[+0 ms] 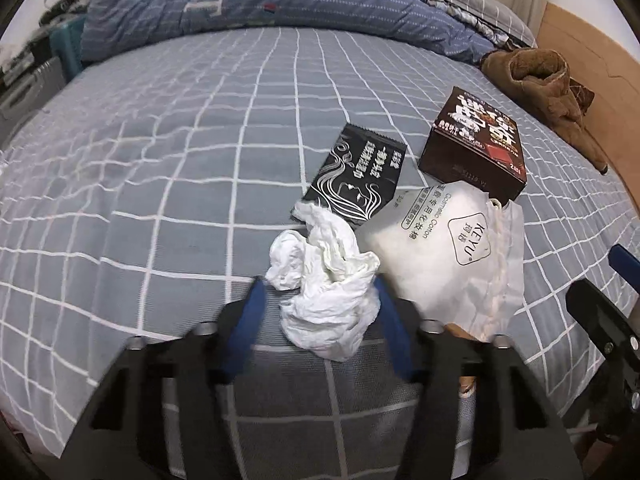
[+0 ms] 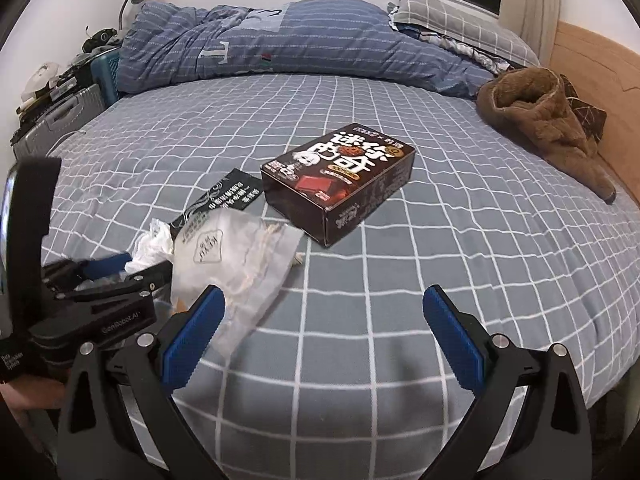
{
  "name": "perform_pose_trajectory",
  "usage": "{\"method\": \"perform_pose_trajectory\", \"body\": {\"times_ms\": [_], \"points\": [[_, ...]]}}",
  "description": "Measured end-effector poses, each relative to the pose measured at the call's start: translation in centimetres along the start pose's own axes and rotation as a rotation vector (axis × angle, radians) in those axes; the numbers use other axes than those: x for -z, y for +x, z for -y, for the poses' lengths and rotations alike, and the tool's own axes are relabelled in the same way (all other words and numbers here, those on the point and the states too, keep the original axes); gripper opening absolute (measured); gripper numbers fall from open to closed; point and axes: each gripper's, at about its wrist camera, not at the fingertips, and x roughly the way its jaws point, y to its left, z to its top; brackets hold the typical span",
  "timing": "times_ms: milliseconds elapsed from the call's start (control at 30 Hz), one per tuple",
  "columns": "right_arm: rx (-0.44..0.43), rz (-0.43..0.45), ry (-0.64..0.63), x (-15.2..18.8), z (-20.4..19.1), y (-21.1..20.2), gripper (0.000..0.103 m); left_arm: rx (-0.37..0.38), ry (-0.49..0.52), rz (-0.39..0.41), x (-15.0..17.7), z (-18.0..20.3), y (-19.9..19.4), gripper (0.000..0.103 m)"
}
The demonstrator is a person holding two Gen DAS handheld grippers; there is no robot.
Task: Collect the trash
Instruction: 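Grasp the crumpled white tissue with the left tool while the right tool grasps the clear bag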
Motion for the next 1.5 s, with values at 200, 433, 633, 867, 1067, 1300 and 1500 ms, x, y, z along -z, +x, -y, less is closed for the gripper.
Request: {"method": "perform_pose_trajectory", "body": {"times_ms": [200,433,633,867,1067,1300,1500], "points": [[-0.027,-0.01,-0.004,-0.9,-1.3,1.2,0.095,-0.015,-0.003,0.015,-0.1,-0.9,-0.7,0.021],[-0.07,-0.037,-0.01,-1.6,-3.9,3.4,0.095,-0.045,-0.025,0.059,-0.3,-3.2,-2.6,0.02],[-0.088,-0.078,-0.016,-1.8,-6.0,5.6,0.095,-0.066,-0.025,0.078,-0.3,-4.5,-3.4,0.02],[-0.105,-0.141,0.005,-1.4,-6.5,7.3,0.073,-0.075,-0.028,0.082,-0.2,-5.2,-3.6,0.02],[-0.141,-0.159,-0.008,-1.2,-7.1,7.2,0.037,-0.084,-0.024,0.081,-0.1,-5.0,-3.6,0.02],[-0.146,-0.112,-0.011,-1.2,-7.2,5.2,0.029,-0.093,-0.014,0.09,0.3,-4.5,-4.4,0.02],[-0.131,-0.068,-0.006,-1.3,-6.6,3.0,0.029,-0.088,-0.026,0.096,0.9,-4.3,-5.4,0.02]]}}
